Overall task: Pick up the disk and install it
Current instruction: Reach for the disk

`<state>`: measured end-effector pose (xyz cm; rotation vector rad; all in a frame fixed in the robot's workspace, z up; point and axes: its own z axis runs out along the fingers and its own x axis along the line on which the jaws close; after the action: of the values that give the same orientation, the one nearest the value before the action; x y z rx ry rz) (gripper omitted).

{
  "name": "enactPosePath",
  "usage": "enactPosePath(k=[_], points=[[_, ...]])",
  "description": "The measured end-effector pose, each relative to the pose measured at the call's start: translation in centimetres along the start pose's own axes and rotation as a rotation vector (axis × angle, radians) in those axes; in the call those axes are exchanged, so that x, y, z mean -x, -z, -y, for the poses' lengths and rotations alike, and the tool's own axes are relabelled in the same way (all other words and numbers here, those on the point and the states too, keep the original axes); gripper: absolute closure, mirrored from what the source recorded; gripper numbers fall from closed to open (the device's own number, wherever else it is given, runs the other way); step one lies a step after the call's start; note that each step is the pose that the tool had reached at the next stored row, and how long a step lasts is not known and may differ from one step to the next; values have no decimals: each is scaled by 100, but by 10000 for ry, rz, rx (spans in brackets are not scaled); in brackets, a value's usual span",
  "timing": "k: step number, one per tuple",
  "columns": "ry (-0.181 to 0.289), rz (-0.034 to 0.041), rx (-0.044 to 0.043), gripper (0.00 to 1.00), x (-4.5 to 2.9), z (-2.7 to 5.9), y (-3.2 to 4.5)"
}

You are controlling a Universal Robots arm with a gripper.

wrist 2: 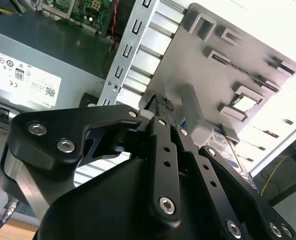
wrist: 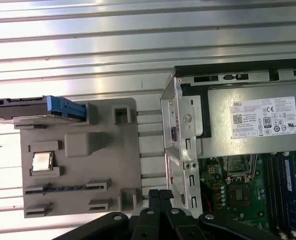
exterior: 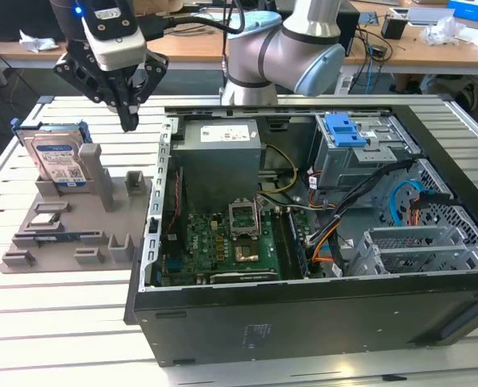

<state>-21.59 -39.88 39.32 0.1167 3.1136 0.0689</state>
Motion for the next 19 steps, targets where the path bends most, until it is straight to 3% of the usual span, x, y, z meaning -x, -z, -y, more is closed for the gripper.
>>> enactPosePath(k=[11, 19], points=[[0, 0, 0, 89, -232, 17, 6], [1, 0, 0, 89, -454, 8, 9]])
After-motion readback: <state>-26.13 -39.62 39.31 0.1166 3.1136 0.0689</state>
